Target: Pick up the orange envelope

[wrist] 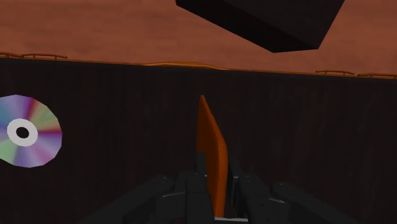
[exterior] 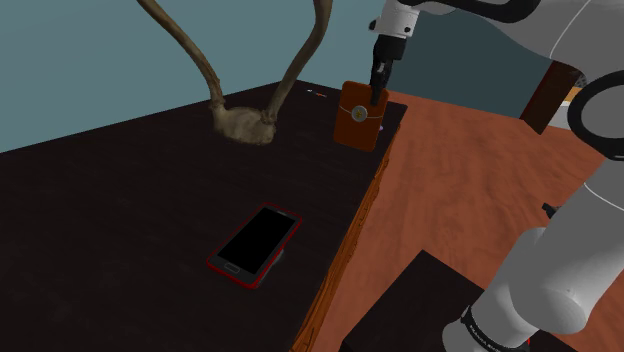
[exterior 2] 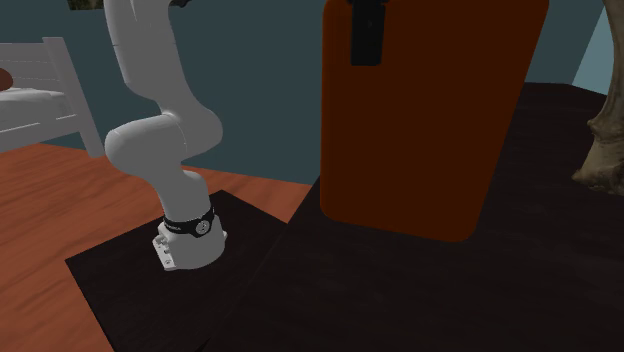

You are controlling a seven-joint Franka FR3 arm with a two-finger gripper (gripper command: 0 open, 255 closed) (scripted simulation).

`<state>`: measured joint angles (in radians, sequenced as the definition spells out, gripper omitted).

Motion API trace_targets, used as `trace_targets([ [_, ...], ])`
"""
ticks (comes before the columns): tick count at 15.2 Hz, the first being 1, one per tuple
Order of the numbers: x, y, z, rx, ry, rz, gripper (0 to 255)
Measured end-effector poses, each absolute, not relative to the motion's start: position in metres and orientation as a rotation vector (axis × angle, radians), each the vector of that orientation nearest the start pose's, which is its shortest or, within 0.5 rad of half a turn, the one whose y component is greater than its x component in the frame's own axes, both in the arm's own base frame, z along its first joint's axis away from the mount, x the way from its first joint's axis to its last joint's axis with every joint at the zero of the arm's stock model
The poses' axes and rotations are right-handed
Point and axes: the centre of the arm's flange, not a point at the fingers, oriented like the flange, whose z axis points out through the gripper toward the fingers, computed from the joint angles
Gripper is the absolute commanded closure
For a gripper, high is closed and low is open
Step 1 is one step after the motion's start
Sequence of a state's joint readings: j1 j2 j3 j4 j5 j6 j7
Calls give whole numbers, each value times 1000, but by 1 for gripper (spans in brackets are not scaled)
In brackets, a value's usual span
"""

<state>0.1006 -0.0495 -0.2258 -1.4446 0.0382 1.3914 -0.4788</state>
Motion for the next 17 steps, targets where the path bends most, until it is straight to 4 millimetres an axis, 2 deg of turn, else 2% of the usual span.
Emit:
trace_targets([
  [2,514,-64,693,-3043,-555,-15,255],
  [5,516,-64,704,-3043,-555,-14,255],
  [17,516,-63,767,-3043,-554,-14,255],
])
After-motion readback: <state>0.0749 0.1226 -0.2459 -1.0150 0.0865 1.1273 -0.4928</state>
